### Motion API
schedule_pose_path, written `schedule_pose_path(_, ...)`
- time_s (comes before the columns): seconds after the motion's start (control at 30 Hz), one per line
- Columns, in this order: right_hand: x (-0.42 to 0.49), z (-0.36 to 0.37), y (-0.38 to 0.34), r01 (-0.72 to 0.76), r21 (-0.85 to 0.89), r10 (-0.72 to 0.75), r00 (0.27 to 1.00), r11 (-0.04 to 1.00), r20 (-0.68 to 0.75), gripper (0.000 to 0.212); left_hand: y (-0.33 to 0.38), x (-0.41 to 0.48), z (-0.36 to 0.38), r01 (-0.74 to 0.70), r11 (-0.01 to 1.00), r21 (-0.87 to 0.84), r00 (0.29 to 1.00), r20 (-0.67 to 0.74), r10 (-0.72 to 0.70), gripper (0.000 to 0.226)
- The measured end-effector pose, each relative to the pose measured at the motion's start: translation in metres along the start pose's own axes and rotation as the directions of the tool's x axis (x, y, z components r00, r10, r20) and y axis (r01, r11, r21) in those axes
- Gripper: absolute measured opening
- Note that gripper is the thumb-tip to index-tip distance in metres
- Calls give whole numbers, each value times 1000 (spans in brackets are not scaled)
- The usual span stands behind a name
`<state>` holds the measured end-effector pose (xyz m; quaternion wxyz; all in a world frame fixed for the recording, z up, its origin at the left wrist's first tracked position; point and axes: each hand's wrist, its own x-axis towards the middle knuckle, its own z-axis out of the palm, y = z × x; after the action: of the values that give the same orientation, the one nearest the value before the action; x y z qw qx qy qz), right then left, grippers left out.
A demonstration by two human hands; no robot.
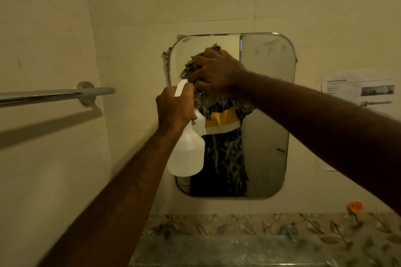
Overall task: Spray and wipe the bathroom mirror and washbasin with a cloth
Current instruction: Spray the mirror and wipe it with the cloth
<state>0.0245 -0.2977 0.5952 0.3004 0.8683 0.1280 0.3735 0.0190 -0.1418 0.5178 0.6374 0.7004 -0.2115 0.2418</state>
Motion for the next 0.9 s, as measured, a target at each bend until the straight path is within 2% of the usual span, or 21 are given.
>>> schedule_pose_path(0.23, -64, -11, 53, -113, -14, 113, 990, 994, 80, 62, 7, -11, 19, 5, 1000, -25, 1000, 12, -5, 31)
schedule_pose_path(0.4, -106, -5, 70, -303, 119, 296, 953, 946, 71, 71, 8, -17, 35, 3, 999, -33, 999, 49, -1, 32)
schedule_pose_path(0.47, -119, 1, 70, -386, 183, 385, 922, 904, 40, 66, 7, -19, 41, 8, 999, -32, 998, 69, -6, 34)
schedule_pose_path(0.53, -128, 9, 69, -469, 222, 483, 876, 855, -10, 52, 6, -21, 46, 5, 1000, -17, 997, 80, -3, 34)
schedule_pose_path(0.63, -136, 24, 60, -593, 417, 670, 740, 689, -54, 43, 7, -23, 51, -10, 1000, -4, 996, 84, 10, 35)
schedule_pose_path(0.73, -139, 35, 42, -655, 609, 855, 513, 447, -75, 41, 8, -23, 54, -18, 1000, 12, 996, 89, 16, 37)
schedule_pose_path(0.8, -134, 41, 30, -694, 636, 920, 386, 337, -66, 39, 8, -24, 54, -16, 1000, 7, 996, 93, 15, 36)
schedule_pose_path(0.9, -118, 45, 15, -724, 656, 968, 248, 212, -39, 40, 5, -24, 50, -14, 1000, 1, 996, 85, 14, 36)
